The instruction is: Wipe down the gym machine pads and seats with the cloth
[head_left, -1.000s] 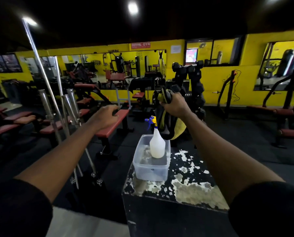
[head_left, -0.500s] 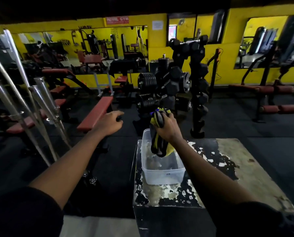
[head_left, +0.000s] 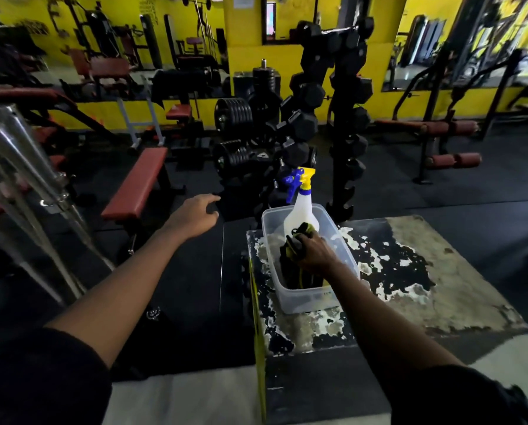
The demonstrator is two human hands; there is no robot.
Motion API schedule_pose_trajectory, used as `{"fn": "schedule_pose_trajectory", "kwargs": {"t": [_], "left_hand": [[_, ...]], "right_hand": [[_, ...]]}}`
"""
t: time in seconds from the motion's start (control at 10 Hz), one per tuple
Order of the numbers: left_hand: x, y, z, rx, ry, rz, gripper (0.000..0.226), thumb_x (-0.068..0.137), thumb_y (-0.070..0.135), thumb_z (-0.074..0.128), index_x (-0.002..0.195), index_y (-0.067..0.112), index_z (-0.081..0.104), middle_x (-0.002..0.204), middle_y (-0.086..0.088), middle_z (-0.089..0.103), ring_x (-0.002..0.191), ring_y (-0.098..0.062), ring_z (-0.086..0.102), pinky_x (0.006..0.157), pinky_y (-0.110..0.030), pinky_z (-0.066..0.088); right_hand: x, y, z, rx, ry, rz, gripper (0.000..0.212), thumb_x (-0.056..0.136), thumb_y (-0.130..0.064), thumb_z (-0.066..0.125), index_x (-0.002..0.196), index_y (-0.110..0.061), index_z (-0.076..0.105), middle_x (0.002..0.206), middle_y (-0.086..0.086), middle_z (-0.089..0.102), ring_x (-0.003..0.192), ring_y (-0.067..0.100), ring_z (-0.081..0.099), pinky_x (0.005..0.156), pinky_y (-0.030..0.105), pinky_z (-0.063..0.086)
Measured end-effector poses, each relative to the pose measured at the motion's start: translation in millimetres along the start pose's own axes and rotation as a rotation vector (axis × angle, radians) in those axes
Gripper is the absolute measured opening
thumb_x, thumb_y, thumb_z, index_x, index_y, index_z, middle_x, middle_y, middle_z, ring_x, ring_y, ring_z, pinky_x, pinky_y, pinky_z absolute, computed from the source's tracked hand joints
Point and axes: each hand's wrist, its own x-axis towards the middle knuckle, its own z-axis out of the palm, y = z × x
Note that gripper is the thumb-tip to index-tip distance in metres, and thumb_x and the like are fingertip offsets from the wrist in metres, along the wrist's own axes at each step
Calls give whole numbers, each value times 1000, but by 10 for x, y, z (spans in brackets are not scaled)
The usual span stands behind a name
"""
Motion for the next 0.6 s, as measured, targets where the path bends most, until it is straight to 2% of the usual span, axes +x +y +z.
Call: {"fn": "schedule_pose_trajectory", "kwargs": {"t": [0.1, 0.2, 0.3, 0.4, 0.5, 0.6], "left_hand": [[28, -85, -21, 2, -10, 10, 51, 94, 23, 57, 144, 22, 48, 154, -3, 39, 142, -20, 37, 114, -36, 32], [25, -148, -44, 5, -22, -5, 51, 94, 24, 56, 144, 24, 48, 155, -2, 38, 142, -20, 37, 114, -36, 33], [27, -241, -92, 13, -41, -26, 52, 94, 25, 56, 145, 25, 47, 156, 0, 37, 142, -19, 36, 115, -36, 32], [45, -273, -167, 28, -31, -31, 52, 94, 26, 56, 145, 26, 46, 156, 1, 37, 142, -19, 36, 115, -37, 33], [60, -320, -326, 36, -7, -49, 51, 94, 26, 57, 144, 27, 47, 153, -2, 41, 139, -21, 41, 112, -37, 37], [66, -399, -406, 27, 16, -83, 50, 93, 25, 57, 143, 27, 48, 152, -5, 43, 136, -23, 44, 109, -37, 39]], "right_hand": [[-42, -64, 61, -70, -109, 33, 63, 80, -54, 66, 134, -25, 49, 143, 16, 36, 117, 45, 52, 100, 52, 48], [-12, -33, 149, -121, -236, 67, 76, 76, -52, 71, 142, -26, 43, 150, 13, 28, 128, 43, 44, 108, 51, 42], [-12, -26, 240, -106, -358, 80, 92, 68, -70, 61, 147, -30, 37, 156, 10, 33, 138, 35, 39, 114, 45, 36], [-47, -120, 195, -98, -403, 74, 86, 80, -62, 65, 152, -26, 33, 157, 10, 35, 141, 34, 35, 114, 41, 34], [178, -312, -106, -84, -490, 192, 72, 91, -47, 63, 148, -11, 40, 145, 14, 49, 129, 34, 50, 100, 39, 44], [293, -494, -368, -85, -565, 254, 52, 94, -43, 56, 125, -2, 58, 120, 14, 65, 106, 31, 63, 85, 35, 48]]}}
